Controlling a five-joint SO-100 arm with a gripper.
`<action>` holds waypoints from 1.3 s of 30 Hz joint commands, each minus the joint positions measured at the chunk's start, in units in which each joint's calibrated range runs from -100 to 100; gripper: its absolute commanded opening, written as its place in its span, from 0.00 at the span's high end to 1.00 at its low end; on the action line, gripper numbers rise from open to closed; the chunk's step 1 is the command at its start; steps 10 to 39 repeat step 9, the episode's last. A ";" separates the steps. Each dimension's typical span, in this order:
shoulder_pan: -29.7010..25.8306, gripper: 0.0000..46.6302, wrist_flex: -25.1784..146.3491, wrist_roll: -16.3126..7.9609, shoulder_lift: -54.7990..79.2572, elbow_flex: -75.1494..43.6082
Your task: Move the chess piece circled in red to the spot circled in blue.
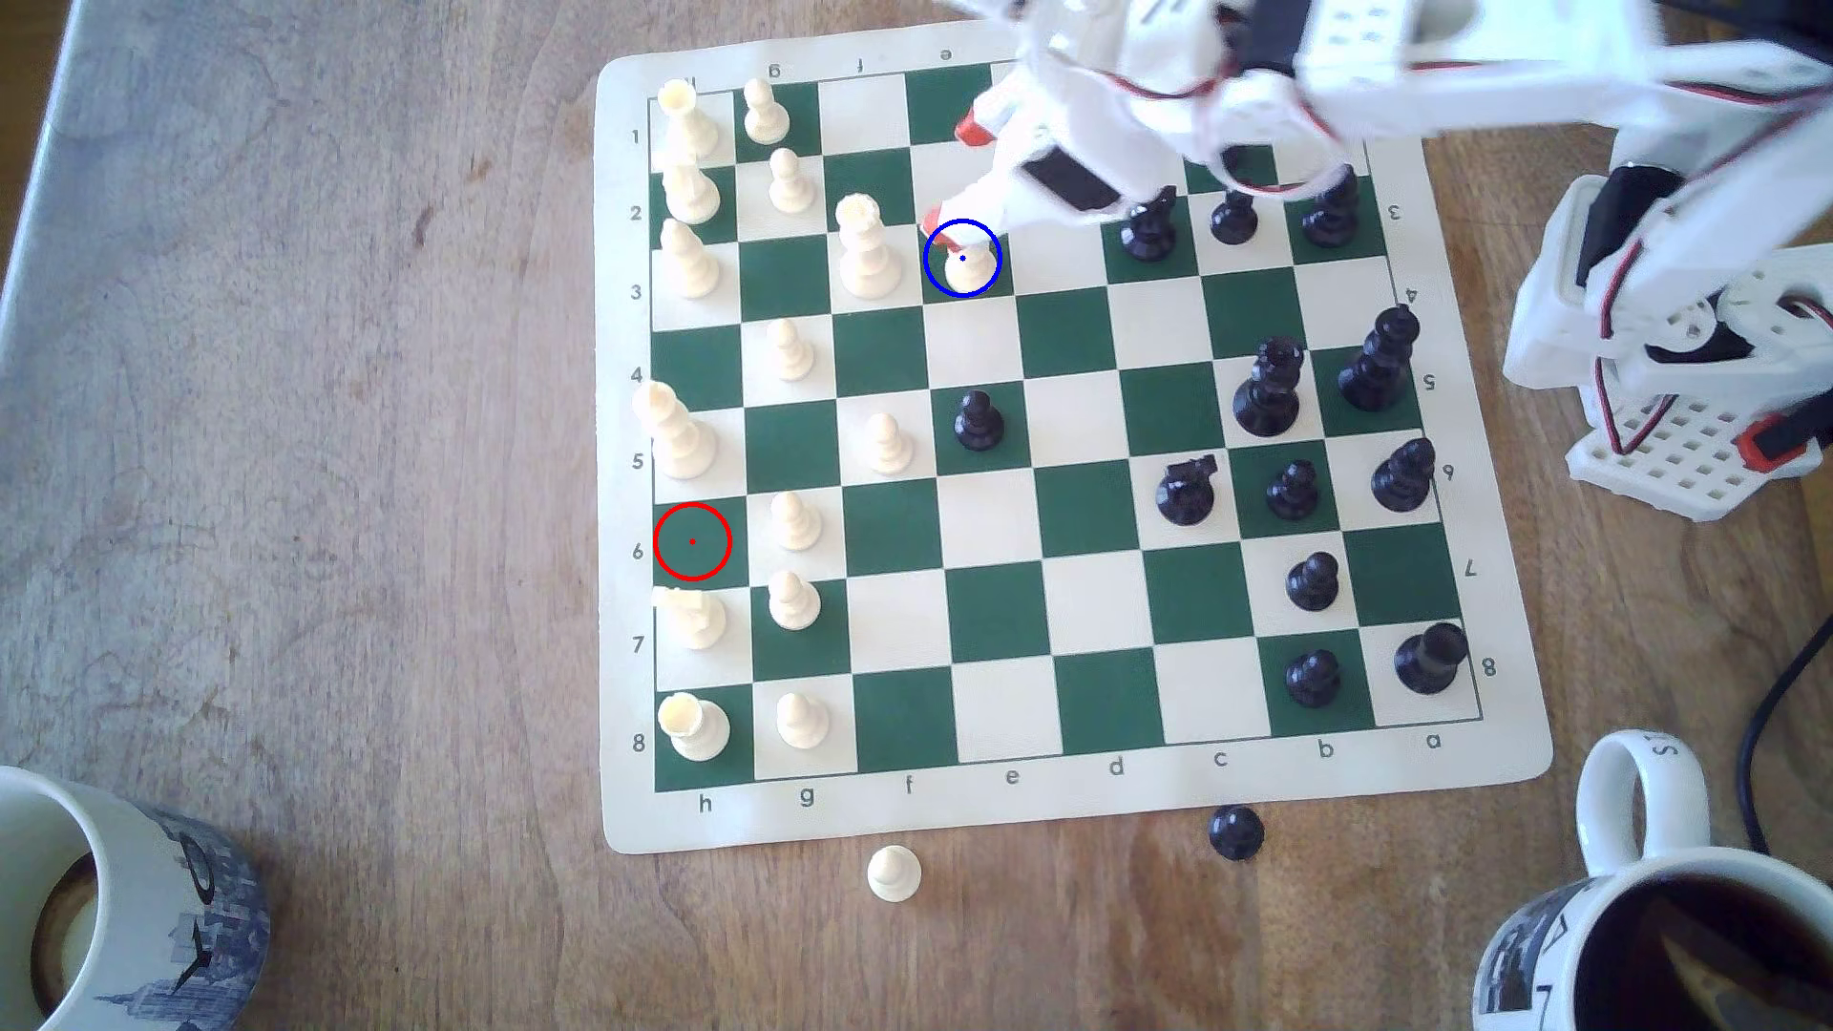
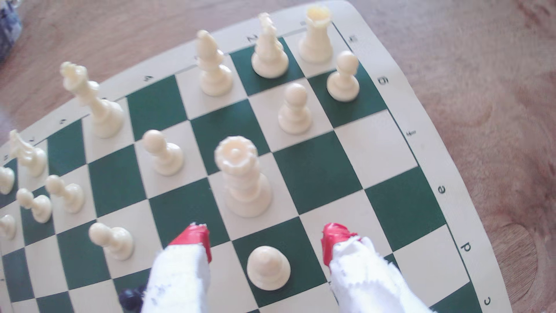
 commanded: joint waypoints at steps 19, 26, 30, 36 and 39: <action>-9.00 1.00 -57.33 0.05 -44.28 29.69; -9.00 1.00 -57.33 0.05 -44.28 29.69; -9.00 1.00 -57.33 0.05 -44.28 29.69; -9.00 1.00 -57.33 0.05 -44.28 29.69; -9.00 1.00 -57.33 0.05 -44.28 29.69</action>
